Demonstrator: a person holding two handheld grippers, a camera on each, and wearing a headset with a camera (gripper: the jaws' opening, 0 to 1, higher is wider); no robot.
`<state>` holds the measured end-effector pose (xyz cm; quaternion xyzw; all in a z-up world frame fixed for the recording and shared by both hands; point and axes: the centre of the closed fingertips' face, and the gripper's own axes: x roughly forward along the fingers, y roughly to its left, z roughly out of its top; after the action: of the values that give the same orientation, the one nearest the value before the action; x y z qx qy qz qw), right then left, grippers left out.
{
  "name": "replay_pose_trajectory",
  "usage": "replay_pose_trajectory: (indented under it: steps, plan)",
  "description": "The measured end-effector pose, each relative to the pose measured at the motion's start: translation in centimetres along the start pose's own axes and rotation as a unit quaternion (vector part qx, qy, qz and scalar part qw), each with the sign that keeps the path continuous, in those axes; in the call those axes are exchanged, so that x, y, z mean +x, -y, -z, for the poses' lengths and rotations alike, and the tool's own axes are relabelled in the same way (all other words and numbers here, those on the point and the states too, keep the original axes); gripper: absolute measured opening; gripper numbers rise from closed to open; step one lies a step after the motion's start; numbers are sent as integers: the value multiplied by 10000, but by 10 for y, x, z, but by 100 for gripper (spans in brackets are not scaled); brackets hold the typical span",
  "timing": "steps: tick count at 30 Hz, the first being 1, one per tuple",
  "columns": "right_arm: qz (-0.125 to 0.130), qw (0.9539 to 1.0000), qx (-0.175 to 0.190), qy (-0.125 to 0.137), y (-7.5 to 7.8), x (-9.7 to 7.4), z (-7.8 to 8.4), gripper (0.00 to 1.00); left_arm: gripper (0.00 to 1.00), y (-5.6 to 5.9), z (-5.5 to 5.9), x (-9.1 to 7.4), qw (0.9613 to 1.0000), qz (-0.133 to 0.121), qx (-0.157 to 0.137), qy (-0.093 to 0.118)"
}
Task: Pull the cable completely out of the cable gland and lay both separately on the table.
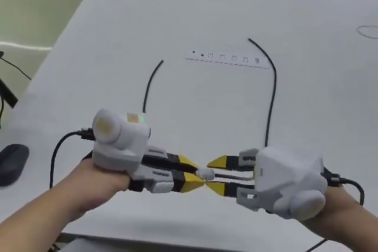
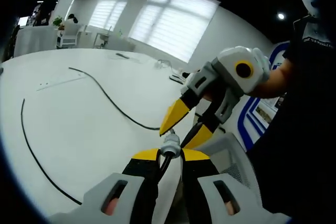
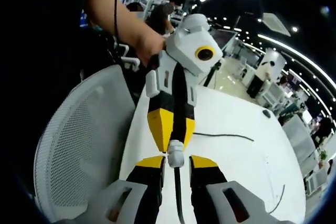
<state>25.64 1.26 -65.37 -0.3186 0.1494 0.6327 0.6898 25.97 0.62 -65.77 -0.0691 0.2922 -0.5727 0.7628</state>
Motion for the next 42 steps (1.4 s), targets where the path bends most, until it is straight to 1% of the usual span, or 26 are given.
replay_pose_trajectory:
  steps: [1,2,3,4,6,7,8,9,10,11,13,15,16,17,19,20,21,23,25,28,35,36,37,40,41,42]
  plan:
    - [-15,9998,207,52,2,-1,-1,18,15,0,0,0,10000,-8,95,-3]
    - [-67,9987,477,156,4,-3,-3,20,15,-1,0,-1,9995,-26,326,-11]
    - [-71,9978,620,206,7,-5,-4,21,15,0,1,-1,9991,-22,424,-28]
    - [-153,9946,984,302,11,-7,-4,23,15,1,1,-2,9985,-21,553,-25]
    - [-369,9873,1508,347,14,-10,0,30,15,3,1,-2,9980,-22,631,-34]
    - [-569,9839,1648,394,12,-11,-1,29,15,3,1,-2,9979,-34,644,-34]
    - [-845,9763,1949,424,10,-13,-1,28,15,3,1,-2,9979,-44,644,-35]
    - [-882,9742,2041,374,12,-13,2,27,15,2,2,-2,9977,-62,681,-30]
    - [-999,9718,2106,355,12,-13,5,27,15,3,1,-1,9971,-63,756,-25]
    - [-1332,9626,2333,337,4,-14,6,26,15,4,2,-1,9966,-71,824,-36]
    - [-1629,9508,2618,295,1,-13,10,23,15,5,2,-1,9954,-76,948,-67]
    - [-1777,9426,2797,426,1,-12,9,23,15,6,3,0,9946,-71,1031,-99]
    - [-1936,9313,3048,489,-1,-12,7,23,15,8,3,0,9942,-61,1068,-116]
    - [-2025,9234,3214,546,-2,-11,5,23,15,8,4,0,9940,-50,1083,-127]
    - [-2000,9259,3141,637,1,-10,5,19,15,10,4,0,9934,-53,1139,-149]
    - [-2122,9177,3279,728,2,-10,5,18,15,10,4,0,9933,-53,1143,-155]
    - [-2228,9131,3345,689,-2,-10,4,17,15,10,4,0,9934,-56,1133,-155]
    - [-2277,9138,3298,663,-5,-8,5,17,15,9,4,0,9937,-83,1105,-151]
    - [-2343,9113,3322,659,-8,-8,4,17,15,10,5,0,9936,-93,1117,-162]
    - [-2352,9103,3342,660,-10,-7,4,15,15,10,5,-1,9940,-105,1083,-147]
    - [-2446,9005,3498,833,-13,-7,0,10,15,10,5,-1,9946,-119,1018,-142]
    - [-2464,9005,3491,811,-14,-7,0,10,15,11,5,0,9948,-104,1006,-138]
    - [-2463,9027,3437,793,-15,-7,1,9,15,11,6,0,9948,-100,1000,-148]
    - [-2482,9022,3438,788,-16,-8,0,9,15,12,6,0,9949,-101,998,-142]
    - [-2474,9051,3372,772,-17,-7,0,9,15,12,6,0,9950,-104,985,-144]
    - [-2469,9065,3341,757,-17,-7,0,9,15,12,6,1,9950,-107,983,-150]
